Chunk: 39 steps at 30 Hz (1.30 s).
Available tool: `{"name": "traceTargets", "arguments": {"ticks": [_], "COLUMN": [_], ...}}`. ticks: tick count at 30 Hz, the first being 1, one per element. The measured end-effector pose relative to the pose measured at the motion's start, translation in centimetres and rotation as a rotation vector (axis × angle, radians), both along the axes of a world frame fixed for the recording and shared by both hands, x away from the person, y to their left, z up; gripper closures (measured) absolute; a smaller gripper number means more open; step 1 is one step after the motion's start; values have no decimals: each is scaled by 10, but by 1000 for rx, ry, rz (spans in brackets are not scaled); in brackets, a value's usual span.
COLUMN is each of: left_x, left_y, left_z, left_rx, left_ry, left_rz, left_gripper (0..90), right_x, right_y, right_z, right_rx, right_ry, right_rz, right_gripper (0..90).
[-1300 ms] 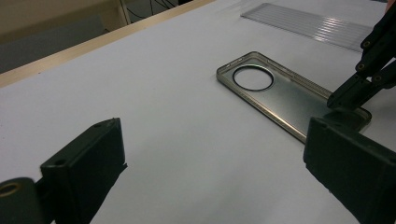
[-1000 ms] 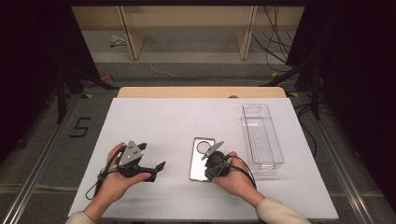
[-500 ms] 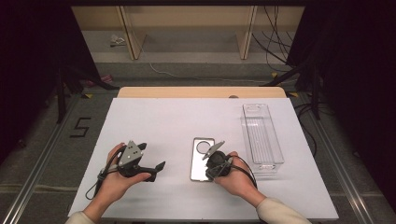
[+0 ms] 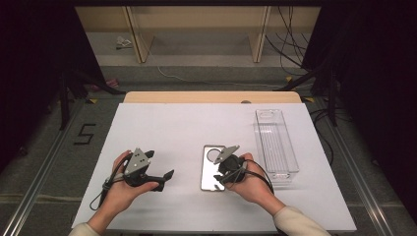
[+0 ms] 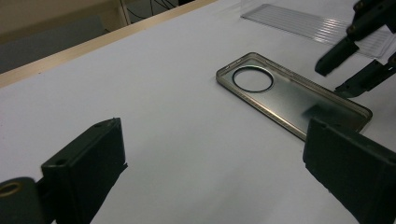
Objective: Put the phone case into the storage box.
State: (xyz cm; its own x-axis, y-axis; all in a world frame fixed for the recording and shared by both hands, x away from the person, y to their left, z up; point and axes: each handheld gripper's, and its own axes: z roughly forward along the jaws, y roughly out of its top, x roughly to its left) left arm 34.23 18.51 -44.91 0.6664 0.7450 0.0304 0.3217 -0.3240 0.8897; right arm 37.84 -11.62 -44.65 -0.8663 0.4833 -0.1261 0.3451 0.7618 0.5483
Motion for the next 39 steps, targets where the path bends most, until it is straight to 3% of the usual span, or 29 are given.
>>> {"name": "traceTargets", "arguments": {"ticks": [2,3,6,10,19,34,39], "left_x": [0,0,0,0,0,0,0], "left_y": [0,0,-1,-1,-2,-2,-3], "left_z": [0,0,-1,-1,-1,-1,-1], "left_rx": [0,-2,-4,-2,-1,-2,0], "left_ry": [1,3,5,5,7,8,8], "left_rz": [-2,-2,-3,-7,-9,-13,-14], "left_gripper": [51,51,51,52,54,56,58], "right_x": [1,1,1,-3,-10,-14,-16], "right_y": [0,0,2,8,25,45,47], "right_z": [4,6,9,7,2,-8,-10], "right_rx": [-27,-38,-68,-115,-223,-365,-386], "right_ry": [-46,-46,-34,18,1,-5,3], "right_rz": [53,75,124,173,277,362,379], "right_gripper": [482,455,393,329,273,395,459]}}
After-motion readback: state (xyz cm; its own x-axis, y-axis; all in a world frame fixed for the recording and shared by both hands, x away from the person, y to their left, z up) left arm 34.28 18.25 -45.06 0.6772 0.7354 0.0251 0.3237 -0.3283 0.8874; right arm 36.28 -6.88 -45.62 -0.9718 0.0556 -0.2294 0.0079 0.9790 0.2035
